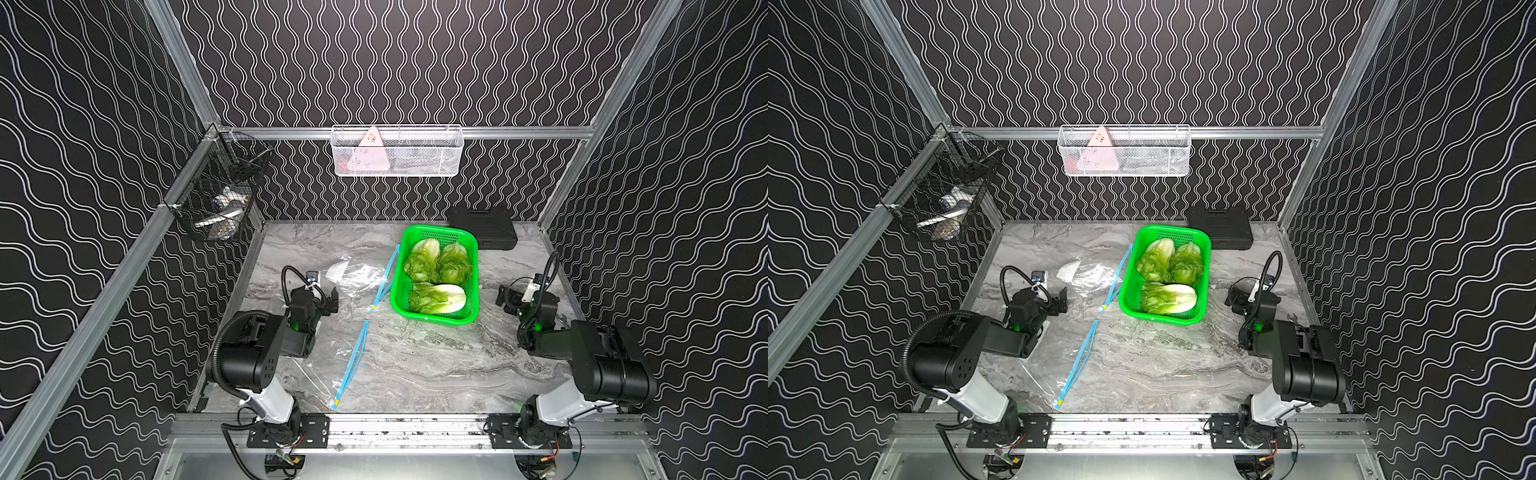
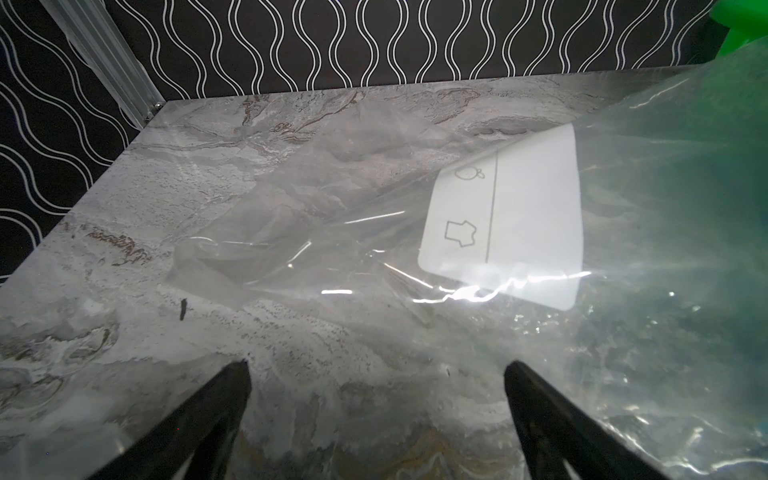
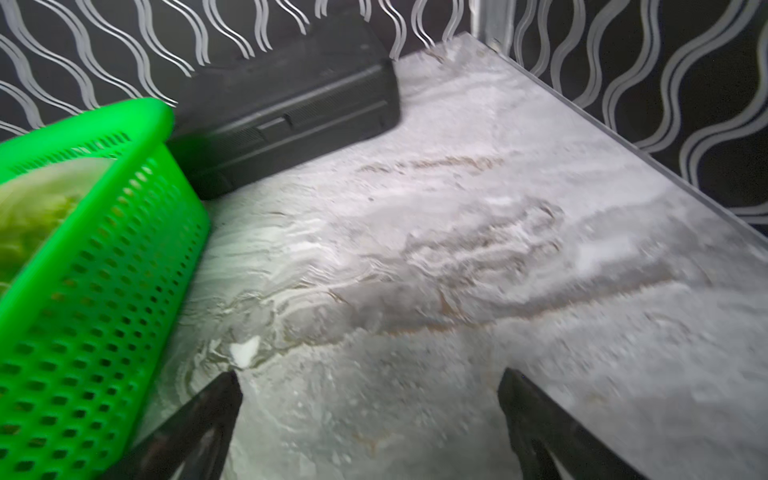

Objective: Open the zip-top bag and take out the chinese cabbages
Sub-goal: Reset both arms

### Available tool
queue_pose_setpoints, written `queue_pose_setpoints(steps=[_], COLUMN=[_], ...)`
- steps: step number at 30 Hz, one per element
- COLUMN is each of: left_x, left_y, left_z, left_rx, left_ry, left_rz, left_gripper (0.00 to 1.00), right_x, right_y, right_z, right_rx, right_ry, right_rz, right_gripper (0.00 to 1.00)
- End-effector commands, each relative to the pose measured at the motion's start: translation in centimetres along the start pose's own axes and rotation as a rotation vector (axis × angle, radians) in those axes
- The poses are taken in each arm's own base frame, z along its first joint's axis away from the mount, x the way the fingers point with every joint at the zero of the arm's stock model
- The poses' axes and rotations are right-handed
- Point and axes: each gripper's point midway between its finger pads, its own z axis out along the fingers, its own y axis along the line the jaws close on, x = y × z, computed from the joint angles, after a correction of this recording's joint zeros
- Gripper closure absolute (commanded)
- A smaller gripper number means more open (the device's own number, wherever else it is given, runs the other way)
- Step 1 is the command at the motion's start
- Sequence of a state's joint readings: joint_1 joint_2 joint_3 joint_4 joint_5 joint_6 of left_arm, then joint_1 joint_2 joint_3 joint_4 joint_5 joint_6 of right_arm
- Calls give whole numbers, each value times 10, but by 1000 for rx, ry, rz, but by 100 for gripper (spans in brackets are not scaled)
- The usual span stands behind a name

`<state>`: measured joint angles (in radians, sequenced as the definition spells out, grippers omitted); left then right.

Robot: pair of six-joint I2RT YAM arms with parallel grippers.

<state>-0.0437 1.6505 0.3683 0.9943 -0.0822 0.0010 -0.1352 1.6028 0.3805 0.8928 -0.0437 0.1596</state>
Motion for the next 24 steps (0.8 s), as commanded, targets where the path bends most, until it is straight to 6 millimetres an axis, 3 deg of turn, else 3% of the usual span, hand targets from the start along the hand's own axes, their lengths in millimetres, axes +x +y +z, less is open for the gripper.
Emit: queue_pose_setpoints(steps=[1,24], left_x=[-8,-7], left_y=[1,0], left_z=[1,1], left_rx=[-6,-13], left_ry=[-26,-25], left_rz=[5,12], left_gripper=[1,1], right_x=[-8,-6], right_y=[15,13], right_z=[5,1], right_rx=[-71,-52], right_ry=[-60,-76], right_rz=[-50,-40], right_gripper=[0,0])
